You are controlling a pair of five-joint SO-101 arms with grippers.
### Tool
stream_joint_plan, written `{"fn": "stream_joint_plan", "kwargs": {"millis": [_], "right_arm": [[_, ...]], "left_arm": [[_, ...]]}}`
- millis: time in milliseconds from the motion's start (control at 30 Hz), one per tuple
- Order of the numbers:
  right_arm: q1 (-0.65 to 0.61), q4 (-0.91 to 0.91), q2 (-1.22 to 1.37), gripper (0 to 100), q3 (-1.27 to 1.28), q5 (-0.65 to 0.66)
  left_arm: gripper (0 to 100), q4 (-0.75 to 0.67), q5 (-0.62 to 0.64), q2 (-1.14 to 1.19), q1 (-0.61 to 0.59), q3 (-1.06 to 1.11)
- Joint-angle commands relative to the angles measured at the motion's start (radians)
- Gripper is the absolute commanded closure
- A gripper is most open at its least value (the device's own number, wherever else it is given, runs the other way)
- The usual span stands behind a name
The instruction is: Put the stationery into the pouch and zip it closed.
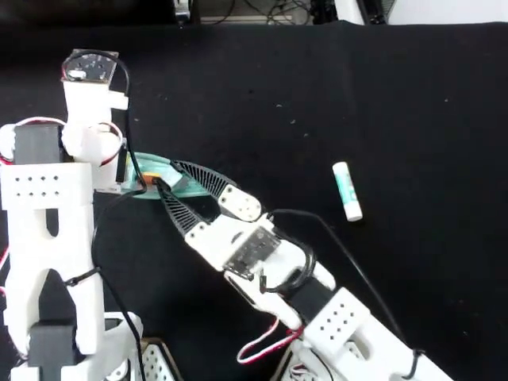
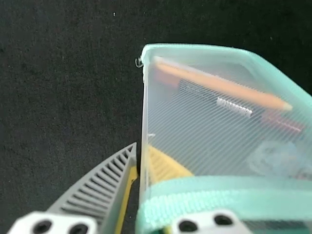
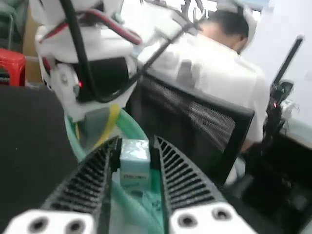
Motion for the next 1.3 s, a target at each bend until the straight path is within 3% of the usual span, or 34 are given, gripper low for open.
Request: {"fn": "stream_joint_plan", "kwargs": {"millis": [0,167,400,567,633,733,833,933,1033,1267], "right_arm": [[0.026,-0.003,-0.013,98.6,-0.070,-0.005],[0.020,0.058,-0.013,97.9,-0.096,-0.077],[0.020,0.473,-0.022,78.8,-0.328,-0.262],[0.071,0.806,-0.022,77.2,-0.693,-0.350],[0.140,0.905,-0.022,77.2,-0.845,-0.362],[0.354,0.990,-0.013,77.3,-1.010,-0.362],[0.600,1.071,0.004,77.3,-1.027,-0.362],[0.766,1.250,0.102,77.3,-0.984,-0.356],[0.852,1.379,0.283,77.3,-0.932,-0.313],[0.925,1.384,0.782,77.2,-0.938,-0.272]], "left_arm": [[97,0.011,0.000,0.009,-0.016,0.007],[97,0.011,0.000,0.009,-0.016,0.007],[97,0.011,0.000,0.009,-0.016,0.007],[97,0.011,0.000,0.009,-0.016,0.007],[97,0.011,0.000,0.009,-0.016,0.007],[97,0.011,0.000,0.009,-0.016,0.007],[97,0.011,0.000,0.009,-0.016,0.008],[97,0.011,0.000,0.009,-0.016,0.008],[97,0.011,-0.002,0.009,-0.016,0.008],[97,0.011,0.000,0.009,-0.016,0.008]]}}
